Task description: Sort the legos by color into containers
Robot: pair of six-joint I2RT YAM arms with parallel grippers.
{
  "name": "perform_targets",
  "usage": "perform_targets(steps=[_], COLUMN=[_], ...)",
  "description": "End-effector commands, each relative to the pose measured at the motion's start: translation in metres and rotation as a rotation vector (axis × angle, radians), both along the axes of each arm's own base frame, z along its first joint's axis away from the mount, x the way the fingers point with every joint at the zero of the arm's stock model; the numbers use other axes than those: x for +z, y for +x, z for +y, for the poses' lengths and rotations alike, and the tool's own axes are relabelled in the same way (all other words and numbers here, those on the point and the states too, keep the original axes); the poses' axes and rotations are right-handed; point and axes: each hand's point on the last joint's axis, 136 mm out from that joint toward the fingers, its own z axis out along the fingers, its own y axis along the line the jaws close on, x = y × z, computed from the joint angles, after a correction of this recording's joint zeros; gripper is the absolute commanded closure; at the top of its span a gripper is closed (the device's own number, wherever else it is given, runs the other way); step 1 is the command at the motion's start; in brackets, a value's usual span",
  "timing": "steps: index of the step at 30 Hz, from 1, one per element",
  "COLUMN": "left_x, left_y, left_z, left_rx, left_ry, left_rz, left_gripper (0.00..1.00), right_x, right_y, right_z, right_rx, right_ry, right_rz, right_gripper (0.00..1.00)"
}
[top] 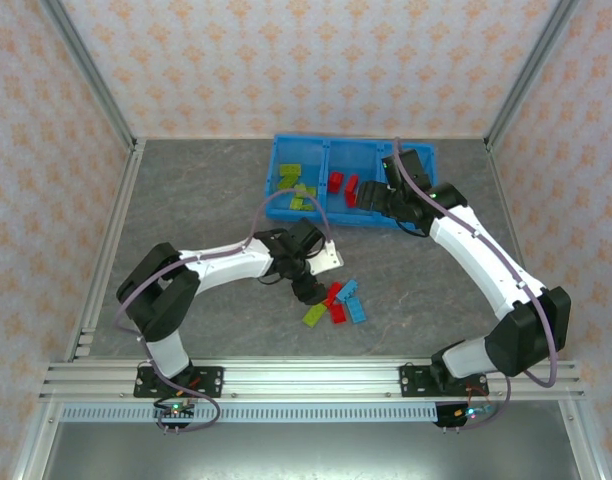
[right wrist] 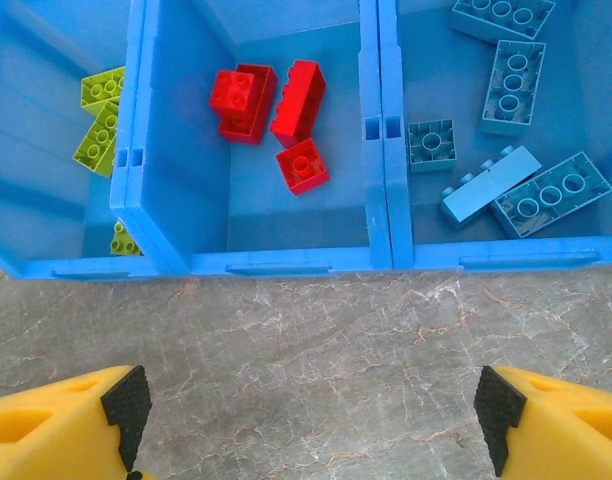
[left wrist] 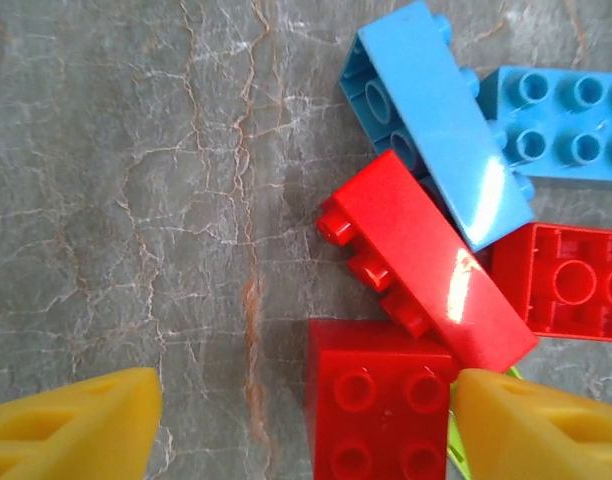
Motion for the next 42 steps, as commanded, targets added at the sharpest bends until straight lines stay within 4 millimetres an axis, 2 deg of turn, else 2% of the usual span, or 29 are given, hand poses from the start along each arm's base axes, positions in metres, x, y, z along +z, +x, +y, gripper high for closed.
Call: perform_targets(steps=[1, 5, 7, 10, 12, 14, 15, 19, 22, 25, 28, 31, 35, 37, 39, 42], left_x=[-0.003, -0.01, -0.01, -0.009, -0.005, 0.007, 0.017, 0.064, 0.101, 0.13, 0.149, 0.163, 0.154, 0.15, 0.143, 0.142], left_y=[-0.001, 0.001, 0.002, 0.003, 0.006, 0.012, 0.017, 0.04, 0.065, 0.102, 0.141, 0.182, 0.239, 0.26, 0.273, 0.279], left_z=[0.0, -0.002, -0.001, 0.002, 0.005, 0.006, 0.007, 0.007, 0.004, -0.004, -0.018, -0.036, -0.052, -0.054, -0.057, -0.066], left_rx=[0.013, 0.023, 0.028, 0.033, 0.043, 0.063, 0.081, 0.143, 0.183, 0.238, 0.272, 0.307, 0.394, 0.43, 0.439, 0.422], left_ry=[0.037, 0.042, 0.044, 0.053, 0.064, 0.05, 0.029, -0.073, -0.142, -0.193, -0.219, -0.239, -0.231, -0.244, -0.24, -0.256], left_rz=[0.025, 0.032, 0.028, 0.013, -0.008, -0.05, -0.078, -0.197, -0.286, -0.368, -0.423, -0.468, -0.497, -0.5, -0.501, -0.495], left_gripper=[0.33, 0.45, 0.47, 0.59, 0.59, 0.61, 0.64, 0.67, 0.68, 0.68, 0.68, 0.68, 0.67, 0.67, 0.65, 0.6], right_x=[0.002, 0.002, 0.002, 0.001, 0.0, -0.004, -0.007, -0.006, 0.007, 0.018, 0.027, 0.031, 0.042, 0.045, 0.047, 0.05], right_y=[-0.003, -0.003, -0.004, -0.007, -0.012, -0.021, -0.029, -0.058, -0.08, -0.092, -0.096, -0.09, -0.083, -0.08, -0.078, -0.079], right_z=[-0.007, -0.005, -0.004, -0.002, 0.009, 0.025, 0.033, 0.053, 0.07, 0.076, 0.08, 0.076, 0.055, 0.042, 0.026, 0.013], right_rx=[-0.009, -0.01, -0.006, 0.006, 0.065, 0.158, 0.212, 0.36, 0.471, 0.511, 0.518, 0.464, 0.356, 0.299, 0.231, 0.18], right_ry=[-0.025, -0.016, -0.012, 0.0, 0.037, 0.091, 0.118, 0.207, 0.312, 0.382, 0.443, 0.453, 0.397, 0.352, 0.296, 0.273], right_rz=[-0.004, -0.003, 0.001, 0.014, 0.03, 0.07, 0.096, 0.159, 0.173, 0.167, 0.117, 0.064, -0.038, -0.073, -0.104, -0.145], right_gripper=[0.14, 0.13, 0.13, 0.13, 0.13, 0.13, 0.13, 0.14, 0.14, 0.14, 0.14, 0.14, 0.14, 0.14, 0.14, 0.13])
